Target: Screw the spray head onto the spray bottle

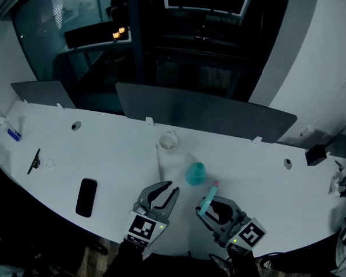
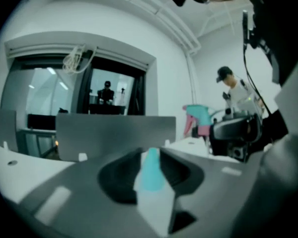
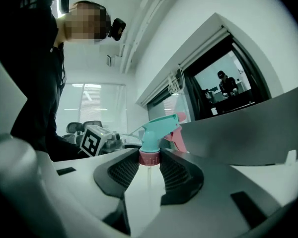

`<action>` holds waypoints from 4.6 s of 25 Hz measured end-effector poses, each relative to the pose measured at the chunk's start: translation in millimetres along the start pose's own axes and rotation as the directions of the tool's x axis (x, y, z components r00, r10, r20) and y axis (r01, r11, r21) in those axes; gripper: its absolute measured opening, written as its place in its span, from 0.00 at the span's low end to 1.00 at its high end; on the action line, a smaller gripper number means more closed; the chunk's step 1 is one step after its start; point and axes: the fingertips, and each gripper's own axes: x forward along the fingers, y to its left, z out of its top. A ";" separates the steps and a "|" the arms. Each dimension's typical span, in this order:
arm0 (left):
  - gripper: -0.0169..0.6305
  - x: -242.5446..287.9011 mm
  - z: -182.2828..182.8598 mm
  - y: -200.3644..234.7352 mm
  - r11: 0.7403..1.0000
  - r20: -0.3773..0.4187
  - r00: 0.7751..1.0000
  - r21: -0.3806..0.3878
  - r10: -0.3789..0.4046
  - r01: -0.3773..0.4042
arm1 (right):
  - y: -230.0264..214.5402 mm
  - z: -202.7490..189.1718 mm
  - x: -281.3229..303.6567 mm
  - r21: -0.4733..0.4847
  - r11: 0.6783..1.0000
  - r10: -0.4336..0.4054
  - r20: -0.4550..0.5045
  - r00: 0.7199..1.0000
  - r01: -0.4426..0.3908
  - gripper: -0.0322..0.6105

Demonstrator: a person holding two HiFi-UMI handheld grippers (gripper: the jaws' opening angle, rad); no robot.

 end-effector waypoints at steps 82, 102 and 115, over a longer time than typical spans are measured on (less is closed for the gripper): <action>0.59 27.2 -131.7 -74.8 0.980 -0.277 0.942 0.010 -0.189 0.200 | -12.1 -69.4 48.5 -0.049 0.957 -0.285 -0.337 0.897 0.286 0.33; 0.59 26.9 -131.9 -78.2 0.977 -0.229 0.951 -0.002 -0.206 0.211 | 3.0 -60.4 31.4 -0.140 0.947 -0.284 0.046 0.958 0.288 0.26; 0.59 26.8 -131.4 -78.2 0.979 -0.233 0.952 -0.006 -0.200 0.204 | 6.5 -60.3 36.9 -0.331 0.899 -0.373 -0.238 0.897 0.286 0.26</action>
